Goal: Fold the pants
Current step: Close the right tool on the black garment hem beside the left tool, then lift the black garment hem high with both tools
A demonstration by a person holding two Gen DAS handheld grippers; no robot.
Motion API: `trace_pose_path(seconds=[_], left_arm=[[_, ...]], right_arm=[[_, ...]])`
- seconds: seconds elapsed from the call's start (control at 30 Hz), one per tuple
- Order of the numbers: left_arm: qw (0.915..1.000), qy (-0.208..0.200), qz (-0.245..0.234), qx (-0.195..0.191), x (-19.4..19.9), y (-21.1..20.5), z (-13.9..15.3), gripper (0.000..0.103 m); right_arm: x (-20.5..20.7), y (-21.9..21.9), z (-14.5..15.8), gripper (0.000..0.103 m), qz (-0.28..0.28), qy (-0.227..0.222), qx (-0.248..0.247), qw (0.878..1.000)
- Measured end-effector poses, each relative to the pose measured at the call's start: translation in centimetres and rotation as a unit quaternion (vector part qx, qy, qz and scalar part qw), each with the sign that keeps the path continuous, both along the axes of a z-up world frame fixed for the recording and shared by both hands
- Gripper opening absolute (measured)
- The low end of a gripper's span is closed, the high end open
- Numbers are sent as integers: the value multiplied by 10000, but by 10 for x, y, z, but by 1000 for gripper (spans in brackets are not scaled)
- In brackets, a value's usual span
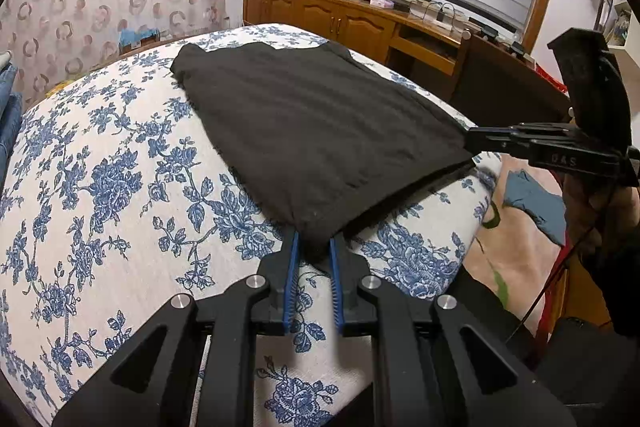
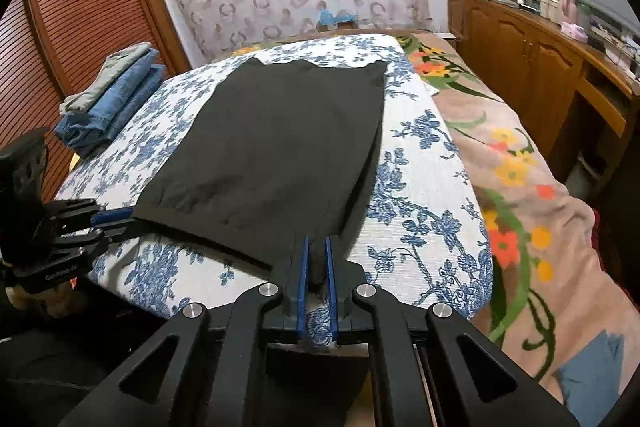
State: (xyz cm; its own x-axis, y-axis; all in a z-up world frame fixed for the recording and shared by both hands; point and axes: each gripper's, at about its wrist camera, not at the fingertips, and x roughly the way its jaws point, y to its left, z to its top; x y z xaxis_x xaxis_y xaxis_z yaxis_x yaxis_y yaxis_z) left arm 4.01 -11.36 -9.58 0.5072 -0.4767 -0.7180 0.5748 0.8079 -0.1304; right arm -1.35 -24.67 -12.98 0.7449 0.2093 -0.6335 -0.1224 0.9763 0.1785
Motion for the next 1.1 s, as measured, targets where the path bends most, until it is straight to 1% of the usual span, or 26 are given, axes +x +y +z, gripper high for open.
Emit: trace_pose_path(seconds=[0.07, 0.23, 0.3, 0.63, 0.73, 0.8, 0.83, 0.87, 0.93, 1.0, 1.1], left_arm=[[10000, 0, 2, 0, 0, 0, 0, 16], [10000, -3, 4, 3, 0, 0, 0, 16], [10000, -7, 4, 10, 0, 0, 0, 16], [10000, -3, 9, -5, -1, 0, 0, 16], [10000, -7, 3, 7, 0, 0, 0, 16], [10000, -12, 5, 8, 0, 0, 0, 16], [10000, -26, 23, 10, 0, 1, 1, 15], [10000, -61, 42, 15, 0, 1, 2, 14], [9998, -181, 72, -13, -1, 2, 9, 13], [9993, -327, 93, -128, -3, 5, 19, 12], [9981, -527, 155, -271, -2, 12, 41, 12]], right_arm=[[2, 2, 1, 21, -74, 38, -68, 9999], [8, 7, -4, 27, -53, 156, -62, 9998], [10, 10, -6, 28, -61, 191, -66, 9998], [8, 9, -7, 28, -182, 236, -50, 9995], [7, 12, -7, 28, -93, 228, -71, 9997], [6, 12, -8, 21, -29, 200, -76, 9998], [7, 11, -8, 16, 26, 201, 0, 9998], [7, 9, -8, 12, 84, 193, 96, 9997], [8, 7, -9, 11, 136, 134, 219, 9996], [7, 5, -7, 11, 179, 47, 276, 9994], [3, 1, 8, 10, 216, -249, 439, 9985]])
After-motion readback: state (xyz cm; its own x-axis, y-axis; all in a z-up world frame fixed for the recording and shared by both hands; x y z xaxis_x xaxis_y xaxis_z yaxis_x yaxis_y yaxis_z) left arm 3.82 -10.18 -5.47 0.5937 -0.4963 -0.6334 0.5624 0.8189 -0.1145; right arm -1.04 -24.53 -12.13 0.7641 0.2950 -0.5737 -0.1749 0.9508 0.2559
